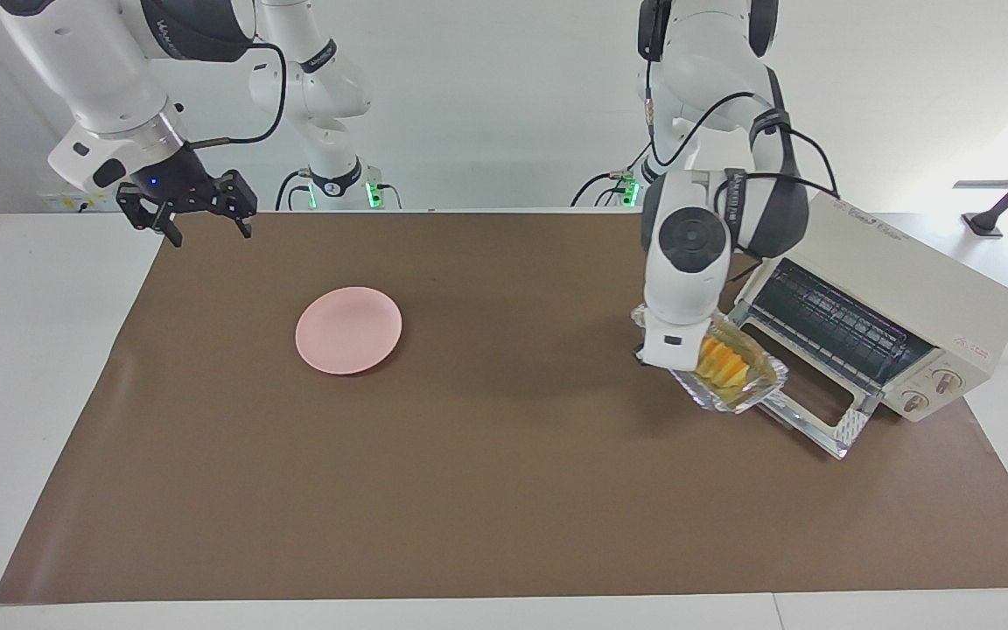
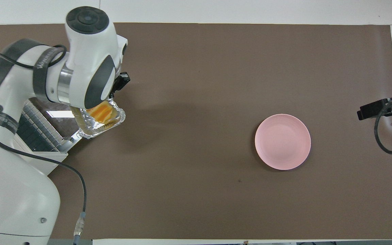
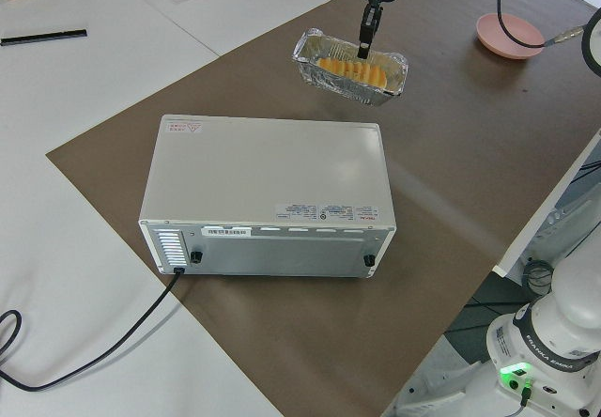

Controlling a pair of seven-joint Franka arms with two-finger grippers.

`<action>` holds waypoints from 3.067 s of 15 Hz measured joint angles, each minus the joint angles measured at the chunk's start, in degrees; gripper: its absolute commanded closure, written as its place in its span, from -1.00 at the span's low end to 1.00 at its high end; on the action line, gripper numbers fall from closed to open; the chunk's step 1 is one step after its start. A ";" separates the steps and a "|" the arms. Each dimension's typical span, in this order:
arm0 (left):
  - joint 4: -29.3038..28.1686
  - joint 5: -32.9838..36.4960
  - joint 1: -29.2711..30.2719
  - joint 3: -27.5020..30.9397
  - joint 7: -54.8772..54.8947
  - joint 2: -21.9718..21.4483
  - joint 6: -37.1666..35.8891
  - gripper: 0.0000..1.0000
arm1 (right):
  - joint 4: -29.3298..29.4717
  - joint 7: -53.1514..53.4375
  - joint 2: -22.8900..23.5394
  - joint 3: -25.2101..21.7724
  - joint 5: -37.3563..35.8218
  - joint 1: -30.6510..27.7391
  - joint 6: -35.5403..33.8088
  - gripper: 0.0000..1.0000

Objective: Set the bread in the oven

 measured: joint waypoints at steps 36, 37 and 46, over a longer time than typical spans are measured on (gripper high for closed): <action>-12.60 -3.30 18.61 0.44 21.37 -5.76 4.87 1.00 | 0.00 0.00 0.00 0.00 0.00 0.00 -0.06 -1.00; -12.63 -3.51 18.74 0.47 21.03 -5.96 4.80 1.00 | 0.00 0.00 0.00 0.00 0.00 0.00 -0.06 -1.00; -14.39 -3.92 18.59 0.21 13.30 -6.41 5.21 1.00 | 0.00 0.00 0.00 0.00 0.00 0.00 -0.06 -1.00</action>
